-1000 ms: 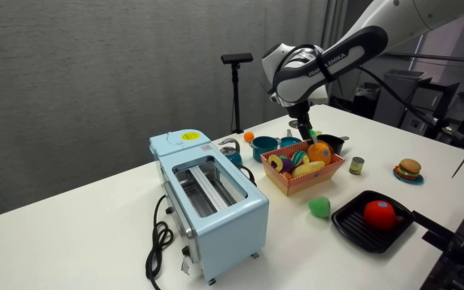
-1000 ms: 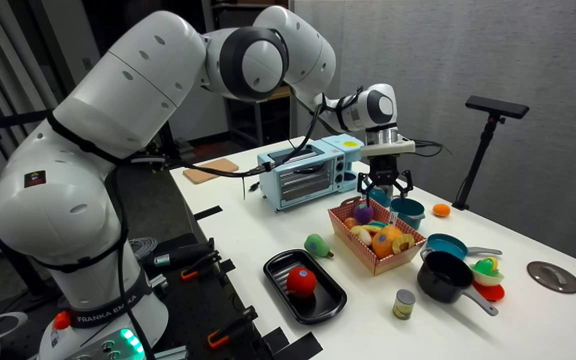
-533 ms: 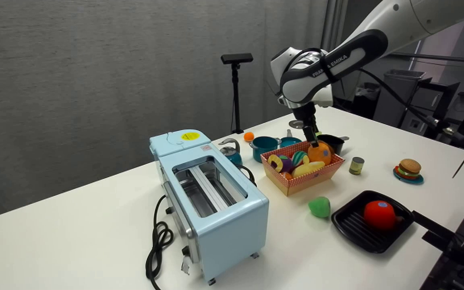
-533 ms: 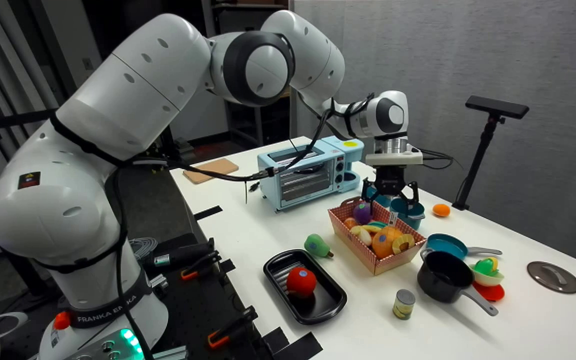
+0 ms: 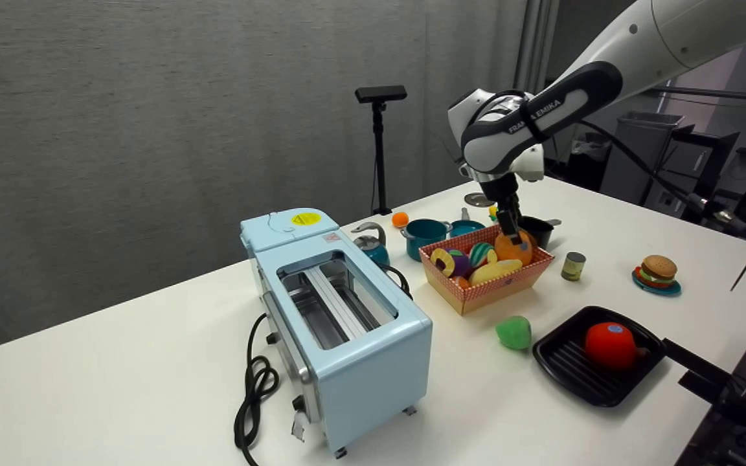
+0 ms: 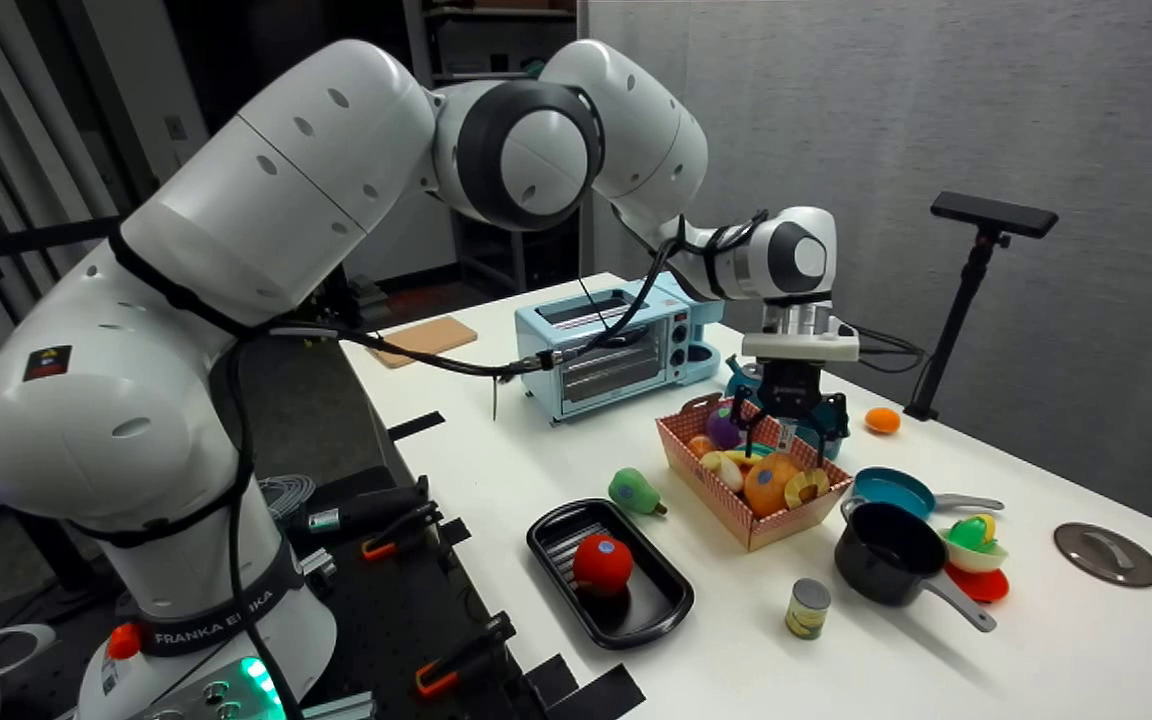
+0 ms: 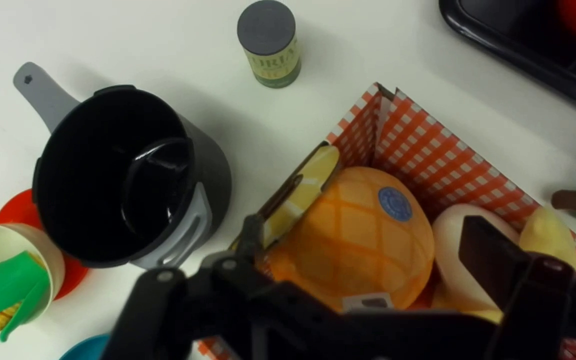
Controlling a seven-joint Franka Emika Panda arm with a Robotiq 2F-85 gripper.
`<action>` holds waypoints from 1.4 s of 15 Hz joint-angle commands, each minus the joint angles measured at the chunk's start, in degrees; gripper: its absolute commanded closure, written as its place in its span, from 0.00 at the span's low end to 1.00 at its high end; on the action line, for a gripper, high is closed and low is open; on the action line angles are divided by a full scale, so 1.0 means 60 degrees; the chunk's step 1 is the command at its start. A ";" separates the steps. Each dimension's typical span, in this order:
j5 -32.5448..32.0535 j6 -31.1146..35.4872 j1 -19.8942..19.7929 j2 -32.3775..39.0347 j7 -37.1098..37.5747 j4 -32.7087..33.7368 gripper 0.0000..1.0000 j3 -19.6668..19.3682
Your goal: Take the pineapple plush toy from the box and put it on the oven tray
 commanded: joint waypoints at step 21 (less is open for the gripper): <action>0.0004 -0.0770 0.0305 0.1710 -0.0369 0.2591 0.00 -0.0024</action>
